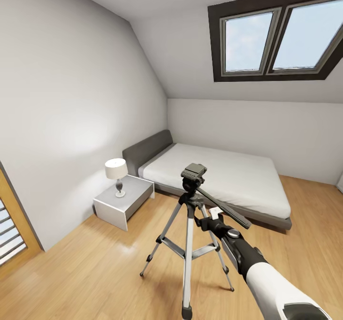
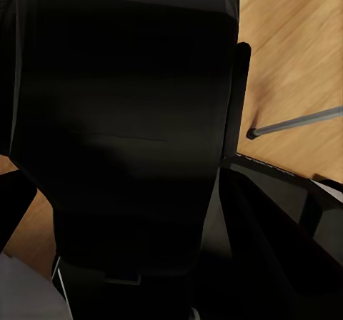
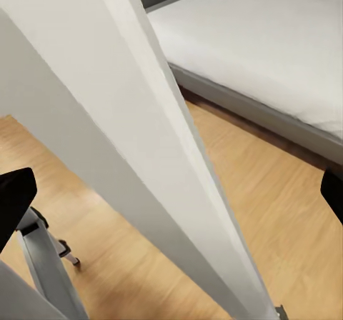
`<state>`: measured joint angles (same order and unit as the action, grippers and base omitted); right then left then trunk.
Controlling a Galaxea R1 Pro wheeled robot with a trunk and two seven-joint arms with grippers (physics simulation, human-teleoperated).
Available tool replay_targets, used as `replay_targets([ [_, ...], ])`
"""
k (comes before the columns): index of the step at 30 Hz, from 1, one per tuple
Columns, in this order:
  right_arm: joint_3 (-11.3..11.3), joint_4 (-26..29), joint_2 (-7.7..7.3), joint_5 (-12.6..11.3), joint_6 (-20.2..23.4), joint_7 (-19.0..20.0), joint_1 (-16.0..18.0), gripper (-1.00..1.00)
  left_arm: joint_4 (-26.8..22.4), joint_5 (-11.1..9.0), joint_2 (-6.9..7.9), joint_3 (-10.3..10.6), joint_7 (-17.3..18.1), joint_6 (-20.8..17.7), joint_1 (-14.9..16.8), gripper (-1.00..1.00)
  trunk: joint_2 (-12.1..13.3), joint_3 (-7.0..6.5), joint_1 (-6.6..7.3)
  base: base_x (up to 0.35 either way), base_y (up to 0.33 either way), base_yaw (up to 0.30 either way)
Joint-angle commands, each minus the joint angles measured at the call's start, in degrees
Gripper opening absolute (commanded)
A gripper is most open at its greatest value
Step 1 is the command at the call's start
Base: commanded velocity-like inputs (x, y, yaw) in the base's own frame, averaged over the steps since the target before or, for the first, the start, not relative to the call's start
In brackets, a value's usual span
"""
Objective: Attach the digital camera to the camera tripod in the bedroom.
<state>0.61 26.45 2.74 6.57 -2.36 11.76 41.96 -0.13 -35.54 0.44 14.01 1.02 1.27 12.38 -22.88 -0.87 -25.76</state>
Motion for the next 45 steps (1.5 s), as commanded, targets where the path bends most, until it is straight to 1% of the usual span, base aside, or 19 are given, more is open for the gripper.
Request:
replay_targets([
  [1, -0.1, -0.1, 0.01, 0.6, -0.3, 0.1, 0.0, 1.00, 0.0, -0.4, 0.00, 0.5, 0.1, 0.1, 0.0, -1.00, 0.0, 0.02, -0.02, 0.000, 0.000, 0.000],
  [6, -0.1, -0.2, -0.08, 0.7, -0.3, 0.1, 0.0, 1.00, 0.0, -0.4, 0.00, 0.5, 0.1, 0.1, 0.0, -1.00, 0.0, 0.02, -0.02, 0.000, 0.000, 0.000],
  [7, -0.1, -0.2, -0.10, 0.7, -0.3, 0.1, 0.0, -1.00, 0.0, -0.4, 0.00, 0.5, 0.1, 0.1, 0.0, -1.00, 0.0, 0.02, -0.02, 0.000, 0.000, 0.000],
  [23, 0.3, 0.4, 0.03, 1.2, -0.6, 0.1, 0.0, -1.00, 0.0, -0.4, 0.00, 0.5, 0.1, 0.1, 0.0, -1.00, 0.0, 0.02, -0.02, 0.000, 0.000, 0.000],
  [28, 0.5, 0.6, 0.11, 1.2, -3.1, 0.1, 0.0, -1.00, 0.0, -0.4, 0.00, 0.5, 0.1, 0.1, 0.0, -1.00, 0.0, 0.02, -0.02, 0.000, 0.000, 0.000],
  [32, 0.6, 0.6, 0.09, 1.3, -3.8, 0.1, 0.0, -1.00, 0.0, -0.4, 0.00, 0.5, 0.1, 0.1, 0.0, -1.00, 0.0, 0.02, -0.02, 0.000, 0.000, 0.000],
  [37, 0.6, 0.6, 0.02, 1.3, -3.8, -0.1, 0.0, -1.00, 0.0, -0.4, 0.00, 0.5, 0.1, 0.1, 0.0, -1.00, 0.0, 0.02, -0.02, 0.000, 0.000, 0.000],
  [45, 0.5, 0.0, -0.01, 1.3, -3.6, -1.4, 0.0, -1.00, 0.0, -0.4, 0.00, 0.5, 0.1, 0.1, 0.0, -1.00, 0.0, 0.02, -0.02, 0.000, 0.000, 0.000],
])
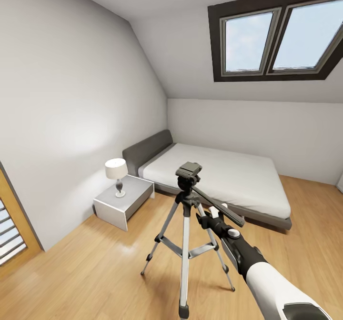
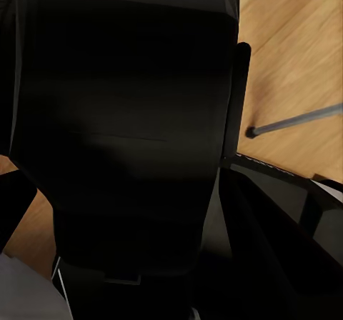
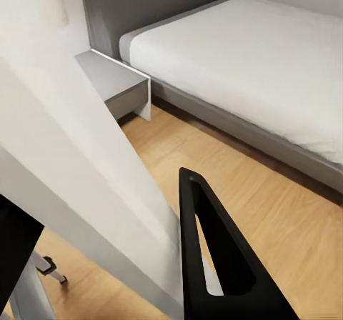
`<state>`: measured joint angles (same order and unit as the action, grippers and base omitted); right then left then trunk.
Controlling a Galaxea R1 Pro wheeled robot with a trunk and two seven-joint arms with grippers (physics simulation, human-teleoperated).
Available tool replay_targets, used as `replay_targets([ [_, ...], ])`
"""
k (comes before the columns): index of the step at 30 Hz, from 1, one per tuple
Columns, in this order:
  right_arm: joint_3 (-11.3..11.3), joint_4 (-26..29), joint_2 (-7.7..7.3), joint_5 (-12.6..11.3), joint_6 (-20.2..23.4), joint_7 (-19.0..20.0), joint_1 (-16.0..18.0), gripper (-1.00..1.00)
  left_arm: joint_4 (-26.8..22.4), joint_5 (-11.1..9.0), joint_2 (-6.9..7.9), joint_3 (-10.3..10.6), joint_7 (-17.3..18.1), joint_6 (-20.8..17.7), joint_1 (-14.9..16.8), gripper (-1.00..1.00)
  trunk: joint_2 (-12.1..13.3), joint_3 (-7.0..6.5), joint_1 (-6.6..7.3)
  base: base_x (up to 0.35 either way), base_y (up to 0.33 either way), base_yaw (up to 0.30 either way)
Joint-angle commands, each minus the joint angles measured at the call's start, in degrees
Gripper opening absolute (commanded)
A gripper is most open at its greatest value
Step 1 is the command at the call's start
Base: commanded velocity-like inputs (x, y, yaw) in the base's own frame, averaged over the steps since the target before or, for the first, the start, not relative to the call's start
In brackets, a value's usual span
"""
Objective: Attach the digital camera to the camera tripod in the bedroom.
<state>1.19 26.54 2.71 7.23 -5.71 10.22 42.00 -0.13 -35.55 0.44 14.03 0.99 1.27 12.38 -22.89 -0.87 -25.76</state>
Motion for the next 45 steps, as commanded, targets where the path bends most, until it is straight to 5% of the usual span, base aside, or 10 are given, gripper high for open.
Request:
replay_targets([
  [1, 0.0, -0.1, 0.02, 0.6, -0.2, 0.1, 0.0, -1.00, 0.0, -0.4, 0.00, 0.5, 0.1, 0.1, 0.0, -1.00, 0.0, 0.02, -0.02, 0.000, 0.000, 0.000],
  [26, -0.2, -0.7, -0.67, 0.1, 0.1, -0.4, 0.0, -1.00, 0.0, -0.4, 0.00, 0.5, 0.1, 0.1, 0.0, -1.00, 0.0, 0.02, -0.02, 0.000, 0.000, 0.000],
  [32, -0.3, -0.8, -0.60, 0.3, 0.1, -0.9, -0.4, -1.00, -0.5, -3.0, 0.39, 2.3, -0.3, -0.3, 1.9, -1.00, 0.0, 0.03, -0.02, 0.000, 0.000, 0.000],
  [45, -0.4, -0.5, -1.01, 0.2, 0.2, -0.4, -0.6, -1.00, -0.7, -1.6, 0.01, -1.7, 0.1, 1.0, -0.7, -1.00, 0.0, 0.03, -0.02, 0.000, 0.000, 0.000],
])
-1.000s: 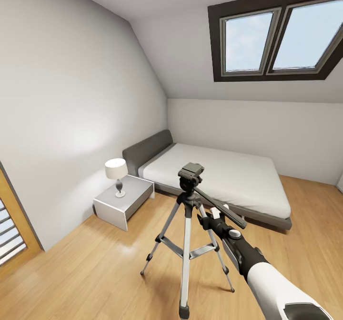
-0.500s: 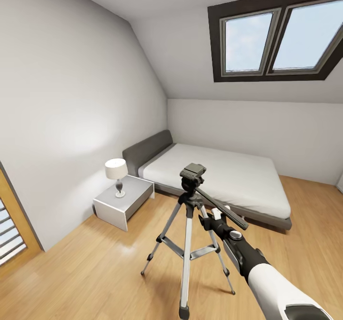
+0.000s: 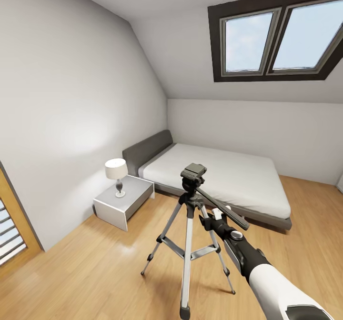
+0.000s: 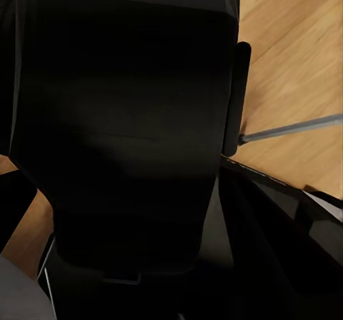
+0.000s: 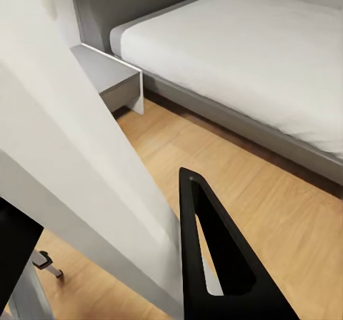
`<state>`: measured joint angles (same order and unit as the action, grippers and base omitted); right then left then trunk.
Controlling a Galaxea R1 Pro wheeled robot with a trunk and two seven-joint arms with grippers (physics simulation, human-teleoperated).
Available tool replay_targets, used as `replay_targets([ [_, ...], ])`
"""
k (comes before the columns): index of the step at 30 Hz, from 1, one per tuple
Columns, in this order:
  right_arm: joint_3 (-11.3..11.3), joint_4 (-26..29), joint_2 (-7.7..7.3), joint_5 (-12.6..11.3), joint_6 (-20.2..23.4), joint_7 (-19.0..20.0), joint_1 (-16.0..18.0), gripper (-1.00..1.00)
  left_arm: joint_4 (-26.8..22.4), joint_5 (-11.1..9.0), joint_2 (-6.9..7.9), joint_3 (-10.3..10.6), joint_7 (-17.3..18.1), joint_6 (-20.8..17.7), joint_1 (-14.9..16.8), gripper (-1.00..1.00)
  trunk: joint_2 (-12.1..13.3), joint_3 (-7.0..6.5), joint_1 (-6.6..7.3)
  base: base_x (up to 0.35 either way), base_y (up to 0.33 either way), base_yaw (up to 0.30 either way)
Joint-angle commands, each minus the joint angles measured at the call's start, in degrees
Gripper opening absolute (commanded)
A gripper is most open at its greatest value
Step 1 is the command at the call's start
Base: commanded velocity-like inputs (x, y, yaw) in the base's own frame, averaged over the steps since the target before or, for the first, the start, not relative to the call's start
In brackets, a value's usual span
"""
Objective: Attach the digital camera to the camera tripod in the bedroom.
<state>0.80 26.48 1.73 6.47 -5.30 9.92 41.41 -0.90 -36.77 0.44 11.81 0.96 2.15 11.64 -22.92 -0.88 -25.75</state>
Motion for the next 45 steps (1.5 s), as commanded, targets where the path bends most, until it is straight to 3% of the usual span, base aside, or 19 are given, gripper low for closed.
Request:
replay_targets([
  [1, 0.0, -0.4, -0.05, 0.9, -0.2, -0.1, 0.0, -1.00, 0.0, -0.4, 0.01, 0.5, 0.1, 0.2, 0.0, -1.00, 0.0, 0.04, -0.03, 0.000, 0.000, 0.000],
  [26, 0.1, 0.2, -0.20, -0.2, 0.0, 0.3, 0.0, -1.00, -0.1, -0.5, 0.00, 0.4, 0.2, 0.2, 0.0, -1.00, 0.0, 0.04, -0.03, 0.000, 0.000, 0.000],
  [33, -0.6, 2.3, -0.09, 0.7, 2.3, 0.3, 0.0, -1.00, -0.1, -0.5, 0.00, 0.4, 0.2, 0.2, 0.0, -1.00, 0.0, 0.04, -0.03, 0.000, 0.000, 0.000],
  [34, -0.6, 11.9, -0.08, 0.7, 11.3, 0.3, 0.0, -1.00, -0.1, -0.5, 0.00, 0.4, 0.2, 0.2, 0.0, -1.00, 0.0, 0.04, -0.03, 0.000, 0.000, 0.000],
  [45, -0.7, 15.7, -0.06, 0.8, 13.0, 0.4, 0.0, -1.00, -0.2, -0.5, -0.03, 0.4, 0.2, 0.2, 0.0, -1.00, 0.0, 0.04, -0.03, 0.000, 0.000, 0.000],
])
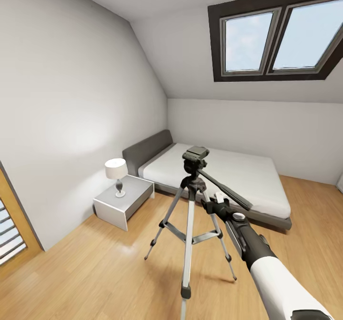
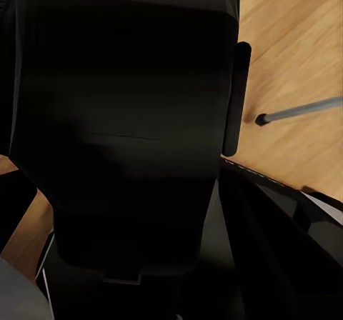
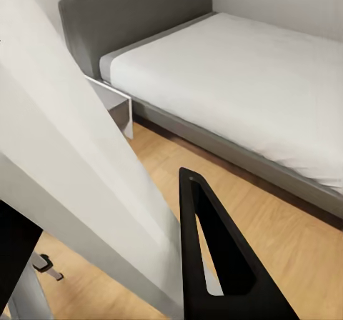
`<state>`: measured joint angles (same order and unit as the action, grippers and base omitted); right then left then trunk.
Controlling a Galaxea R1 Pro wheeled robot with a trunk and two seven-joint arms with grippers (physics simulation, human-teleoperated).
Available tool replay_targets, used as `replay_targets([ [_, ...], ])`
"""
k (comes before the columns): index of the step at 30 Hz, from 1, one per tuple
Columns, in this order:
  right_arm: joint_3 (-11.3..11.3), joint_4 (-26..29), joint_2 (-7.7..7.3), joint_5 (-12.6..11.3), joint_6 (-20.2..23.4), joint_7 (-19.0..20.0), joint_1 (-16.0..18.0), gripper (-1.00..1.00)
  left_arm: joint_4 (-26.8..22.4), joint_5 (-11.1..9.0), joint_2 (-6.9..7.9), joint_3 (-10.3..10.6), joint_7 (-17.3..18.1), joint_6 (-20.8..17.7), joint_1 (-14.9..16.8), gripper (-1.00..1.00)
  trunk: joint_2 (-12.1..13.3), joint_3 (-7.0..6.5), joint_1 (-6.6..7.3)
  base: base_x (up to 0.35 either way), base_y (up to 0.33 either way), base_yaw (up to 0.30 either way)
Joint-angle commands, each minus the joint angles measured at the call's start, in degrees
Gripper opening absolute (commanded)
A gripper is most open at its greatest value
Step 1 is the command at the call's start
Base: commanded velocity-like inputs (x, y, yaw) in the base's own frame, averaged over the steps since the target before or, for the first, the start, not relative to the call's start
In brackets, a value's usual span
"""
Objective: Attach the digital camera to the camera tripod in the bedroom.
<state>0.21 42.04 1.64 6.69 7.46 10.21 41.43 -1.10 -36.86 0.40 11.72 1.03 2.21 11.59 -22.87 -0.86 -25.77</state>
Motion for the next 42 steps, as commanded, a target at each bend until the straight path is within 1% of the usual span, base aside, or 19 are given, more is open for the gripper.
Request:
replay_targets([
  [1, -0.1, 0.2, 0.03, 0.5, 0.3, 0.1, 0.0, -1.00, 0.0, -0.4, 0.02, 0.5, 0.1, 0.2, 0.0, -1.00, 0.0, 0.02, -0.02, 0.000, 0.000, 0.000],
  [5, -0.6, 0.3, 0.03, 0.5, 0.3, 0.1, 0.0, -1.00, 0.0, -0.4, 0.03, 0.5, 0.1, 0.2, 0.0, -1.00, 0.0, 0.02, -0.02, 0.000, 0.000, 0.000],
  [9, -2.1, 0.2, 0.03, 0.5, 0.3, 0.1, 0.0, -1.00, 0.0, -0.4, 0.04, 0.5, 0.1, 0.2, 0.0, -1.00, 0.0, 0.02, -0.02, 0.000, 0.000, 0.000],
  [11, -2.3, 0.2, 0.03, 0.6, 0.3, 0.1, 0.0, -1.00, 0.0, -0.4, 0.04, 0.5, 0.1, 0.2, 0.0, -1.00, 0.0, 0.02, -0.02, 0.000, 0.000, 0.000],
  [27, -2.7, 0.3, 0.03, 0.7, 0.2, 0.2, 0.0, -1.00, 0.0, -0.4, -0.03, 0.5, 0.1, 0.2, 0.0, -1.00, 0.0, 0.02, -0.02, 0.010, 0.000, 0.000],
  [32, -2.7, 0.3, 0.03, 0.7, 0.1, 0.2, 0.0, -1.00, 0.0, -0.4, 0.02, 0.5, 0.1, 0.2, 0.0, -1.00, 0.0, 0.02, -0.02, 0.210, 0.000, 0.000],
  [42, -2.7, 0.3, 0.03, 0.7, 0.0, 0.2, 0.0, -1.00, 0.0, -0.4, 0.04, 0.5, 0.1, 0.2, 0.0, -1.00, 0.0, 0.02, -0.02, 0.302, 0.000, 0.000],
])
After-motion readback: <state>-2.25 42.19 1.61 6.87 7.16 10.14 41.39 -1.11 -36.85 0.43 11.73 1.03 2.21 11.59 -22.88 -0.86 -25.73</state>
